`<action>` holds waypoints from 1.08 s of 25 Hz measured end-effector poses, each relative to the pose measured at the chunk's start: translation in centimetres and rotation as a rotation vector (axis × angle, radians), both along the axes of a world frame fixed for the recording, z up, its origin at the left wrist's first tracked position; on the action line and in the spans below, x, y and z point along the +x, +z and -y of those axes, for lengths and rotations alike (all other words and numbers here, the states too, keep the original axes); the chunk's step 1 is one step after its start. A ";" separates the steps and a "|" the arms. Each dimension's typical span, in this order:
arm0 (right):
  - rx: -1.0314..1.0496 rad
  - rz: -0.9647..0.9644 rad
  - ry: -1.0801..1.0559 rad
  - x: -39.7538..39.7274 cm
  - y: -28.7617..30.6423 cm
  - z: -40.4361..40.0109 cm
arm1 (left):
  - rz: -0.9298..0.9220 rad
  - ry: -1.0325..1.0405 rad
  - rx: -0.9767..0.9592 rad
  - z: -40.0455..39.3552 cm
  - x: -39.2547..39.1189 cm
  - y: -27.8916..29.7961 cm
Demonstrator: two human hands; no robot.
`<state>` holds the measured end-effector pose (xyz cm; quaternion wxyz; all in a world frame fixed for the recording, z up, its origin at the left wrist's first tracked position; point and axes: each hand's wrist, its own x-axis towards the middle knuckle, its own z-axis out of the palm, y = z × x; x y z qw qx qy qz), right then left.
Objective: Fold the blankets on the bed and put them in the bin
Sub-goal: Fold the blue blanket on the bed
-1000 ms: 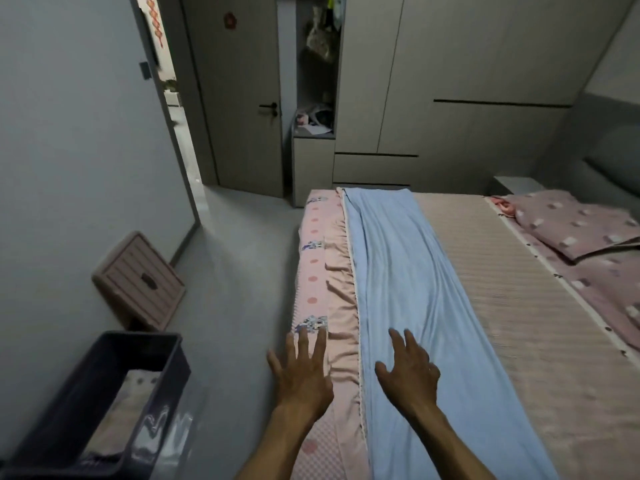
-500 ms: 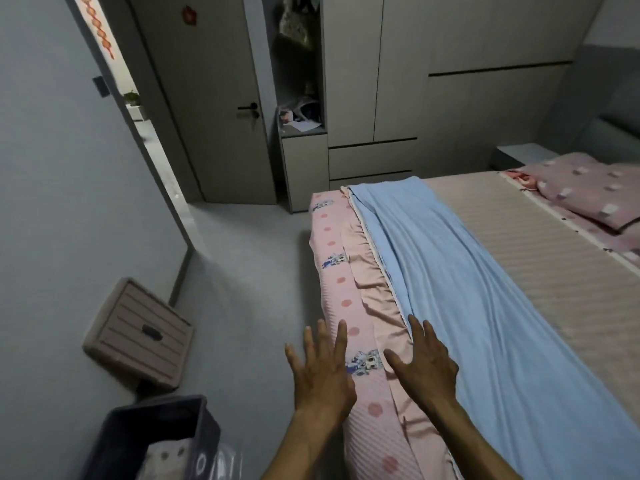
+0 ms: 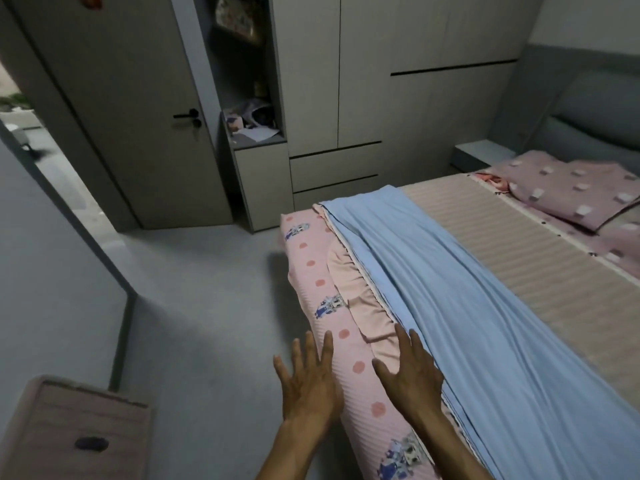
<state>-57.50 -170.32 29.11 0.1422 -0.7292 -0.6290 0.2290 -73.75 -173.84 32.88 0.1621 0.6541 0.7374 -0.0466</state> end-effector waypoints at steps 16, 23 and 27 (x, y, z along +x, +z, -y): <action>-0.092 -0.014 -0.567 -5.1 -10.8 -37.7 | -0.204 -0.550 -0.038 -48.5 -6.3 -9.5; -0.161 0.064 -0.637 -6.8 -19.0 -52.9 | -0.149 -0.746 0.079 -69.8 -6.4 -19.5; 0.028 0.121 -0.650 -7.4 -30.0 -61.2 | -0.084 -0.996 0.101 -81.6 -4.6 -31.2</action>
